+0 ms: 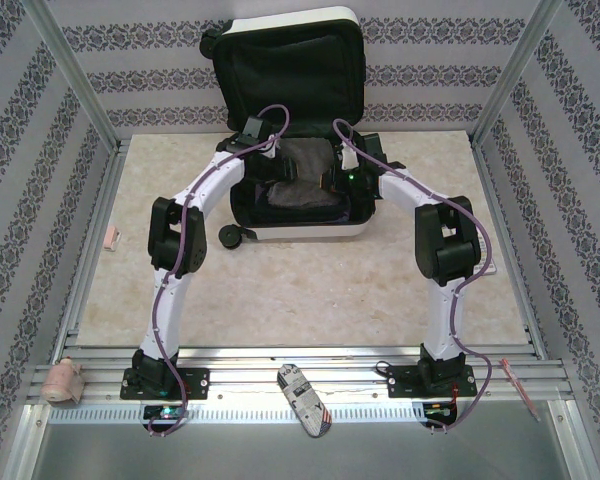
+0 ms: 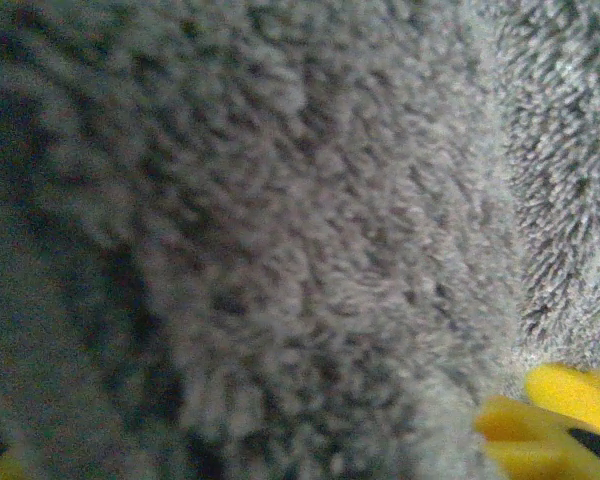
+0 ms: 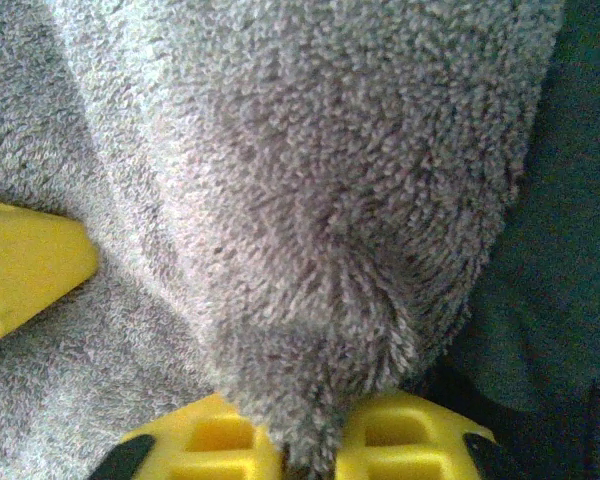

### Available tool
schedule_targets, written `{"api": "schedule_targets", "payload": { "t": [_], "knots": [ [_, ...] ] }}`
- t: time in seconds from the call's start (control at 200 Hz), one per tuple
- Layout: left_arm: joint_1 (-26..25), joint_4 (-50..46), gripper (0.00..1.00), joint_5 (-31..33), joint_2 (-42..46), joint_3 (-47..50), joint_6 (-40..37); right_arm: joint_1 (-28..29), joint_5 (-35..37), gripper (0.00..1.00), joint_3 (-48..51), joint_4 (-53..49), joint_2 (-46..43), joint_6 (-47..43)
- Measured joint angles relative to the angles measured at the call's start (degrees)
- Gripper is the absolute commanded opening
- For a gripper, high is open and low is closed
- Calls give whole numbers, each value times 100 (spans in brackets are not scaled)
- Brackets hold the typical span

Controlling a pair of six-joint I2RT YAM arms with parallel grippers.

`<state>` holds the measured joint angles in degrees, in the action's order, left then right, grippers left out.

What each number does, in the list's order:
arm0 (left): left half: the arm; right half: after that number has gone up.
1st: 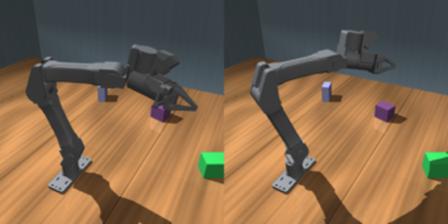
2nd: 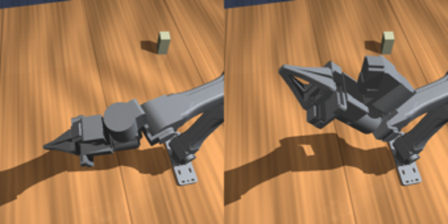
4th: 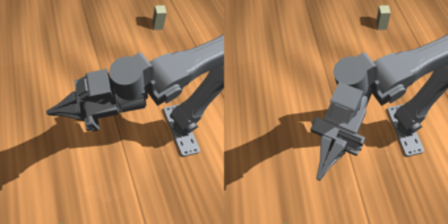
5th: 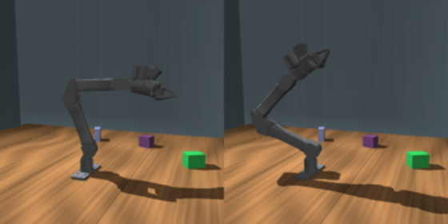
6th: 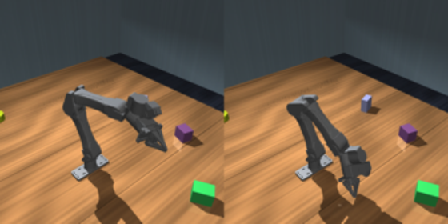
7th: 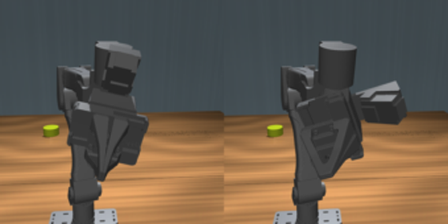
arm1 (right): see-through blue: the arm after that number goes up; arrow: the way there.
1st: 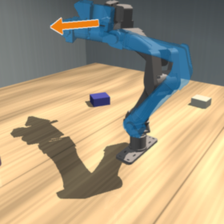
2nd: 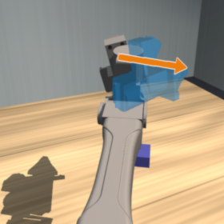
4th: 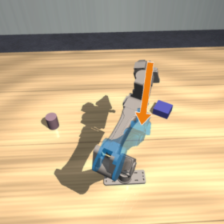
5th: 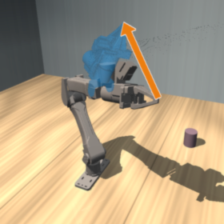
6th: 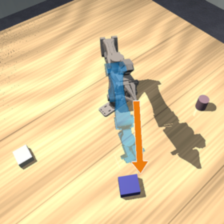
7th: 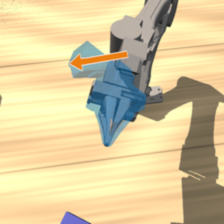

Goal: Pack the luggage

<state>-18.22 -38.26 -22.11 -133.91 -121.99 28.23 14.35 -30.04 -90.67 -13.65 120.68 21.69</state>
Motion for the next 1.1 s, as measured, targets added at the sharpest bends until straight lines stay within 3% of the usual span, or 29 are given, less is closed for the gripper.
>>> {"api": "schedule_targets", "payload": {
  "t": [0.19,0.505,0.839,1.104],
  "knots": [
    [74,-59,61,-35,2,-144,79,0,-28,32,9,-26,-79,-72],
    [348,-573,63,291,188,-1182,46,0,2,49,9,-511,-592,-234],
    [280,-621,64,85,876,-960,79,0,-9,50,7,-673,-1204,-258],
    [-278,-173,64,-216,1027,-393,297,0,-103,45,-149,-656,-1215,-59]
  ]
}}
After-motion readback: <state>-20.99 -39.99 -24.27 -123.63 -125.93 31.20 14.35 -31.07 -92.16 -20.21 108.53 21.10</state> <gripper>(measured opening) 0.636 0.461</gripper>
